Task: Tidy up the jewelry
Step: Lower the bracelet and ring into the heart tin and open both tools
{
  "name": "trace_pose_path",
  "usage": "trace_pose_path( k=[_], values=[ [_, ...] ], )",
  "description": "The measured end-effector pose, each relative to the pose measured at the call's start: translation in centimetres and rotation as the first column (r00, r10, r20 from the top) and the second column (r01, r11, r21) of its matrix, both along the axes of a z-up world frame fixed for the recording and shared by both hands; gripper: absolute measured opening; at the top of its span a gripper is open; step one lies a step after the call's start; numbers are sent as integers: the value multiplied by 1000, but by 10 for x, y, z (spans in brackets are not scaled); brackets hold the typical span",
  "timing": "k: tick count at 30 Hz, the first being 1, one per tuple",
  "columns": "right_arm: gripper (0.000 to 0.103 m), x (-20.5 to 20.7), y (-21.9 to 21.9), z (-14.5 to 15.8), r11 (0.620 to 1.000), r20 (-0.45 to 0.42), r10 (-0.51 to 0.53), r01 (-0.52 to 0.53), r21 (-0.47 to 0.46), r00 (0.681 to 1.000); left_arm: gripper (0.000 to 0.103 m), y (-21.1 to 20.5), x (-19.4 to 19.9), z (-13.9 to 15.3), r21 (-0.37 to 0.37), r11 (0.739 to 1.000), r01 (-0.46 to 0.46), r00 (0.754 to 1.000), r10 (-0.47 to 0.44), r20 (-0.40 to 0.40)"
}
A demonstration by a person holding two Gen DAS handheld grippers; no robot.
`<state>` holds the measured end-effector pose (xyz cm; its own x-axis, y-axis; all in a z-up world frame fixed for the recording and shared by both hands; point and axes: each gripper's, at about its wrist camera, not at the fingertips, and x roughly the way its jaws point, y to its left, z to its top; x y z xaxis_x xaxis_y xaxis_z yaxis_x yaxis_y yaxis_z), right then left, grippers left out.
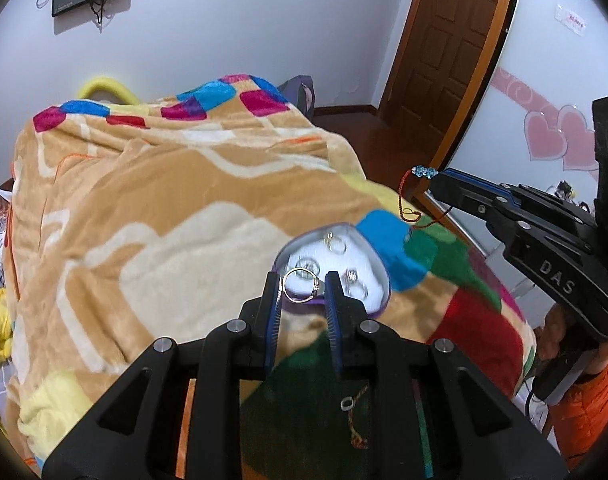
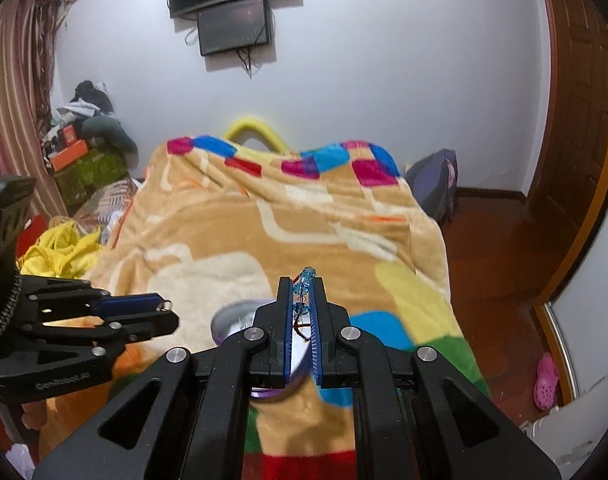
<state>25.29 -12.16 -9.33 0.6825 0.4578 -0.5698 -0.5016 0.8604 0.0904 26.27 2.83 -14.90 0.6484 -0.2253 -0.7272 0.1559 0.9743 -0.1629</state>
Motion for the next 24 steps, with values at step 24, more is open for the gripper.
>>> trace_pose_path(
  k=[24],
  values=[
    [7,23,17,-12,999,-11,50,-50,6,999,20,-7,42,-24,-9,999,45,998,-45,-38]
  ],
)
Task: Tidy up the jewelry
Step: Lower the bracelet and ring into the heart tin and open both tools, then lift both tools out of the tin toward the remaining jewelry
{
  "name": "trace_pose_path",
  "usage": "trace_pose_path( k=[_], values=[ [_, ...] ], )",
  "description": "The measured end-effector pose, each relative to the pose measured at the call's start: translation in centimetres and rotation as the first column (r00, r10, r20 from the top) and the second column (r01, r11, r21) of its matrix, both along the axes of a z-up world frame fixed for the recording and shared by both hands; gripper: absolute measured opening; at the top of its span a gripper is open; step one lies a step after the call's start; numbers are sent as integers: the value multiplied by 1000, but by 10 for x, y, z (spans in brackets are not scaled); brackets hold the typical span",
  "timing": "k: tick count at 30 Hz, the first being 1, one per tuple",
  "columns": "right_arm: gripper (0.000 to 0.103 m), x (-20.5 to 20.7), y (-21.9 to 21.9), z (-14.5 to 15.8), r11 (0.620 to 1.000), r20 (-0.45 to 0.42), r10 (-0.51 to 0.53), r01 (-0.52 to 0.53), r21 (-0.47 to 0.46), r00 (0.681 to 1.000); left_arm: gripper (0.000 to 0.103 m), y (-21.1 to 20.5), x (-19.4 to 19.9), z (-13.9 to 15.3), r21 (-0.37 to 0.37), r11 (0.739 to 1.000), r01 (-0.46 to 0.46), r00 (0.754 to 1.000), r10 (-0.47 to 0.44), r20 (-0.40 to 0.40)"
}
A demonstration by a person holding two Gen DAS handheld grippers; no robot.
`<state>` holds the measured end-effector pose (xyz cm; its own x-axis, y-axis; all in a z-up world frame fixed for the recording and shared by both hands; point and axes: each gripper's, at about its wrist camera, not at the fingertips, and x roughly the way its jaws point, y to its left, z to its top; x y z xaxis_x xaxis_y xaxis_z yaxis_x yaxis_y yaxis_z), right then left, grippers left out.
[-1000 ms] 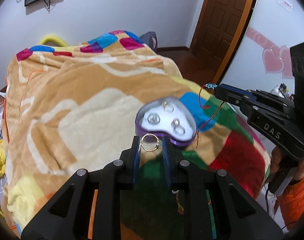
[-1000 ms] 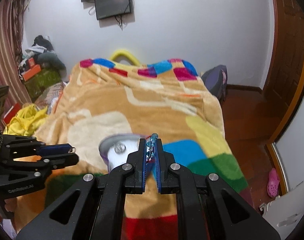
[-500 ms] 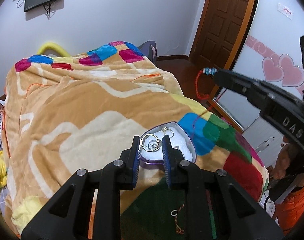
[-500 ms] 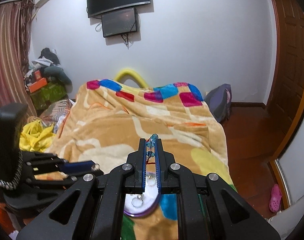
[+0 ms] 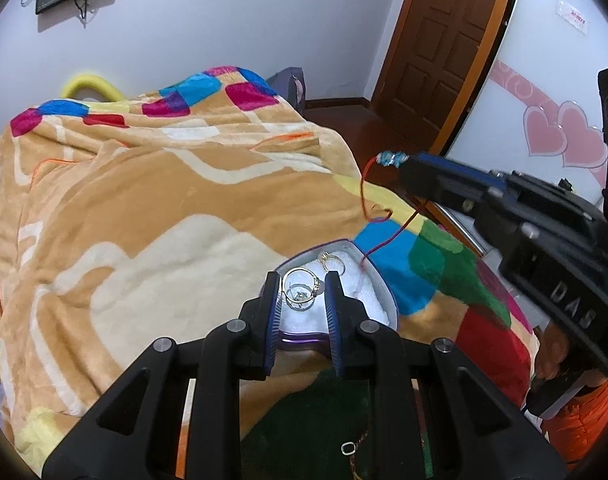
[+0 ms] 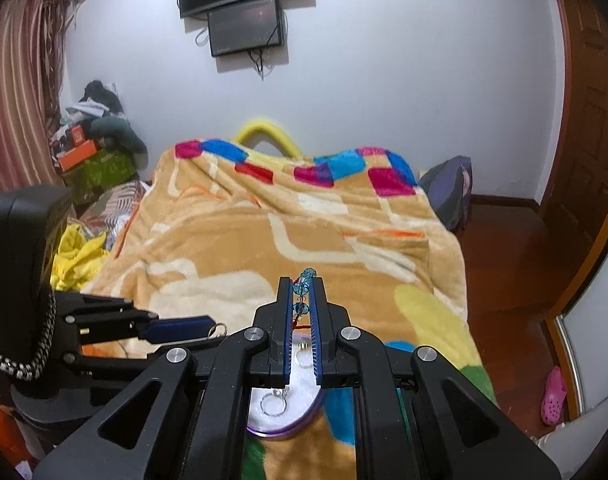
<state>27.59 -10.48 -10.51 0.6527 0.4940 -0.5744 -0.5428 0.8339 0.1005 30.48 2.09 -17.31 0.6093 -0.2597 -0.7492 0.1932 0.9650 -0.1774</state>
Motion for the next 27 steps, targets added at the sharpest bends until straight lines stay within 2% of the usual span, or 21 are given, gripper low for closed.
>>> trace_pose_path(
  k=[8,14,27],
  values=[
    [7,6,1,-28,999,-85,22,-26,-48,996,20,-10,9,-22,13,999,34,998,-33,-53],
    [7,10,1,-45,996,-156,50,-60,-62,986,20,-12,12,-27,14,999,42,996,-41,-73],
    [7,11,-3,-48,996,-216,54,-68,-58,975,21,-9,4,-18,14,999,30,998,-29,-59]
  ],
)
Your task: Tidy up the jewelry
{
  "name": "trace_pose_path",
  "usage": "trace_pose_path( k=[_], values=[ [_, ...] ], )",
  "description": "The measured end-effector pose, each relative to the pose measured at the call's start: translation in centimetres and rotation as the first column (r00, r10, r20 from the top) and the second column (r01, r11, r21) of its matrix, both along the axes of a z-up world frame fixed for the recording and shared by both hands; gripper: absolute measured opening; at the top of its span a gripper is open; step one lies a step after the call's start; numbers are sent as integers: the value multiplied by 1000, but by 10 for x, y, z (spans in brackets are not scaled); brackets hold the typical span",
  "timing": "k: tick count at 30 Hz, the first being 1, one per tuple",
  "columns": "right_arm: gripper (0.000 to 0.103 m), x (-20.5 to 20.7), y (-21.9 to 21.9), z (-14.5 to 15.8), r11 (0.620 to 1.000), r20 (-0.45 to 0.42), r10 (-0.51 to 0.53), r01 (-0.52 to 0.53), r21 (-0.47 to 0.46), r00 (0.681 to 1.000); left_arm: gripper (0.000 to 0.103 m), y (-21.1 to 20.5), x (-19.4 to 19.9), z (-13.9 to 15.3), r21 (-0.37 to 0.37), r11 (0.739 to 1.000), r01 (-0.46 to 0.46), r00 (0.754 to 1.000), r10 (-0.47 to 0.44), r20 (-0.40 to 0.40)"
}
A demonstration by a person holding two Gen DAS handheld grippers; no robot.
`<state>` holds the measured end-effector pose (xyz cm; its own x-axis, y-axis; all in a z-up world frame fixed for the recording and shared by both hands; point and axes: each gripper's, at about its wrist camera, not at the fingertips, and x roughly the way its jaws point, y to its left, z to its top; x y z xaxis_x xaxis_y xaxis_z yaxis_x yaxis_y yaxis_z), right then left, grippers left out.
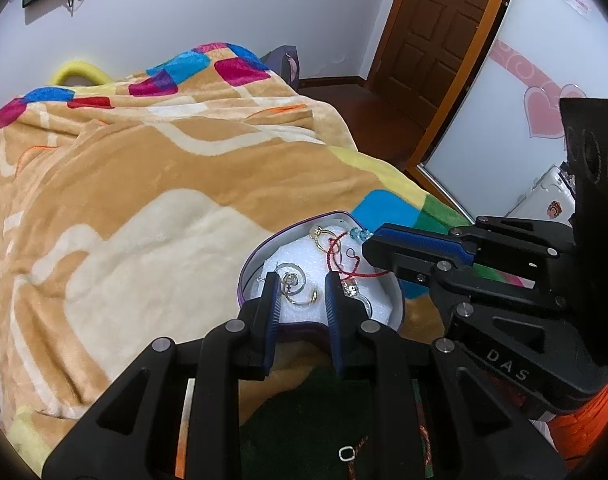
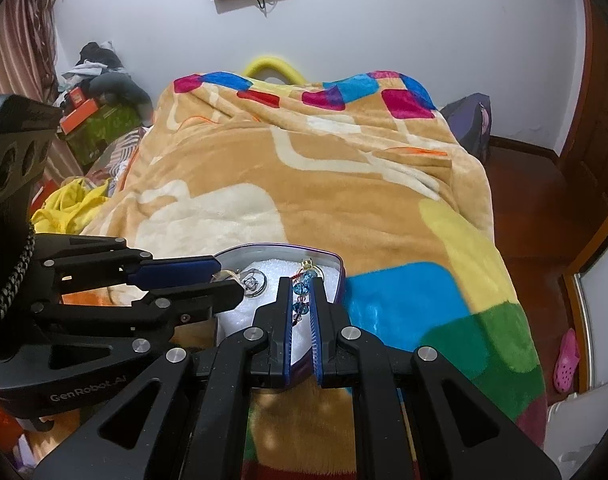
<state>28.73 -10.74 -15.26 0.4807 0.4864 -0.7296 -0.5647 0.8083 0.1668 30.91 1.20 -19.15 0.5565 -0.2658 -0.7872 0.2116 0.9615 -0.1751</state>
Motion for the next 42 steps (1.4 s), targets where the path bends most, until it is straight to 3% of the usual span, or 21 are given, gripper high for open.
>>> trace_pose_path(
  k=[8,12,15,22,30,42],
  values=[
    [11,-8,-5,15,1000,14,-10,10,16,1000,24,2,-17,22,22,1000,-5,999,4,44],
    [22,-18,-9,26,999,41,-20,19,25,999,32,8,-28,33,27,999,-17,998,15,65],
    [29,-27,-12,34,999,60,-22,20,37,998,32,10,-38,39,41,999,-22,997,19,72],
    [29,-49,-15,41,999,81,-19,16,42,997,34,16,-63,46,43,998,-37,997,34,76],
    [29,-67,-11,12,1000,28,1,-1,10,1000,36,24,-88,33,58,997,-52,998,50,34],
    [29,-85,12,-42,992,-45,80,-84,-91,996,36,29,-106,-14,78,996,-31,995,39,-91]
  ],
)
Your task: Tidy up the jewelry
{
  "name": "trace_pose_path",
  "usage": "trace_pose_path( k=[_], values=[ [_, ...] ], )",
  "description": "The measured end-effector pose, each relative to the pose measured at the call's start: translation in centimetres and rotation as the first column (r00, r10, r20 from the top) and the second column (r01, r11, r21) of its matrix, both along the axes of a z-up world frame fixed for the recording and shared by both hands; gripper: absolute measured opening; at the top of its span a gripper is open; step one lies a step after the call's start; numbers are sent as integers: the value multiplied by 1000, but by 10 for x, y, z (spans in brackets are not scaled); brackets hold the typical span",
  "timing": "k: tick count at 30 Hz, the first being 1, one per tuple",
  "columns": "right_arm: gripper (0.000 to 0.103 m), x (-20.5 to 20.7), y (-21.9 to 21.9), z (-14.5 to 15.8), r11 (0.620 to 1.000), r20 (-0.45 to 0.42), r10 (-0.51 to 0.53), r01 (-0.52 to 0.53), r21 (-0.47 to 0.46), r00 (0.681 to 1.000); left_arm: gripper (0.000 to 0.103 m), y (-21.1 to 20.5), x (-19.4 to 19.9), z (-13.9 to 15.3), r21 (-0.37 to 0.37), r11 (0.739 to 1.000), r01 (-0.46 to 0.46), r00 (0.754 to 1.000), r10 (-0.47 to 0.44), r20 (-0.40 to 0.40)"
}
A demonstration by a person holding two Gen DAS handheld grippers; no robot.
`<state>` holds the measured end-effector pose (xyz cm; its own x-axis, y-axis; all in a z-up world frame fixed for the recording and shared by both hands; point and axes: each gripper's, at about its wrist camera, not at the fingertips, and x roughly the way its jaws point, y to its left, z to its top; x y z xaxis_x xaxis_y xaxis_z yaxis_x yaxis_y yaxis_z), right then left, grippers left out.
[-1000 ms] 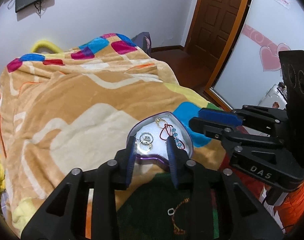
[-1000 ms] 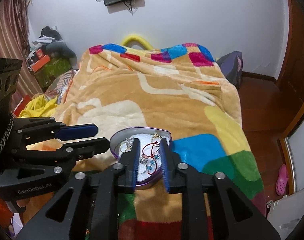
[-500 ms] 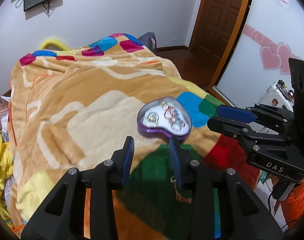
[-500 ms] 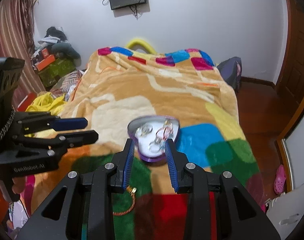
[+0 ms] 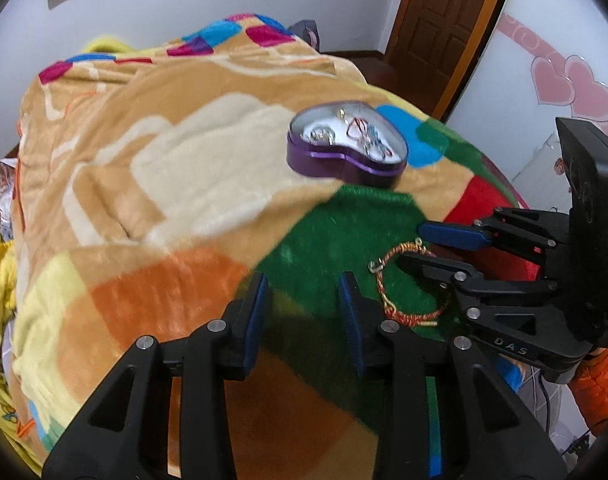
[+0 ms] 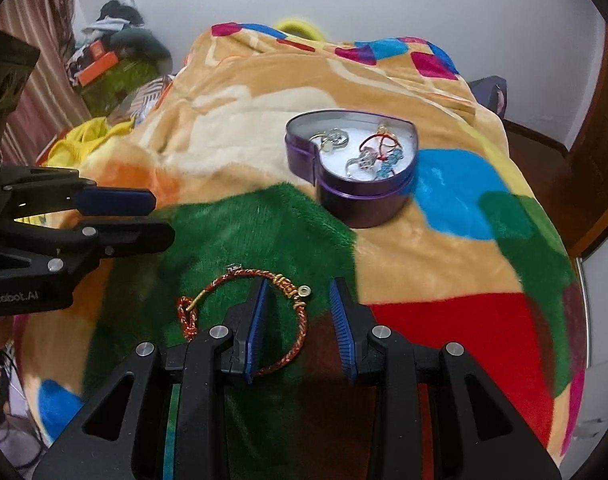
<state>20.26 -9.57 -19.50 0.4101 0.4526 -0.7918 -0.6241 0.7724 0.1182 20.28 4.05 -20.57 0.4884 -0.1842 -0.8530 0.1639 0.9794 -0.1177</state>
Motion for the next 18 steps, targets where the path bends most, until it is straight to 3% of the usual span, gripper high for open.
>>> trace_pose_path(
  k=[3,5,11,18],
  values=[
    [27,-1,2,0,1000,21,11,-11,-6,1000,36,-5,1,-5,-1,1000,11,1000,-11,-14],
    [16,-4,3,-1,1000,30,28,-28,-11,999,36,-10,1,-7,6,1000,21,1000,-21,-17],
    [11,-13,-2,3,999,71,45,-44,-9,996,36,-19,6,-11,2,1000,30,999,-30,-24],
    [11,-9,-29,13,999,84,-35,32,35,996,36,-29,10,-13,-7,999,46,999,-46,-21]
  ],
)
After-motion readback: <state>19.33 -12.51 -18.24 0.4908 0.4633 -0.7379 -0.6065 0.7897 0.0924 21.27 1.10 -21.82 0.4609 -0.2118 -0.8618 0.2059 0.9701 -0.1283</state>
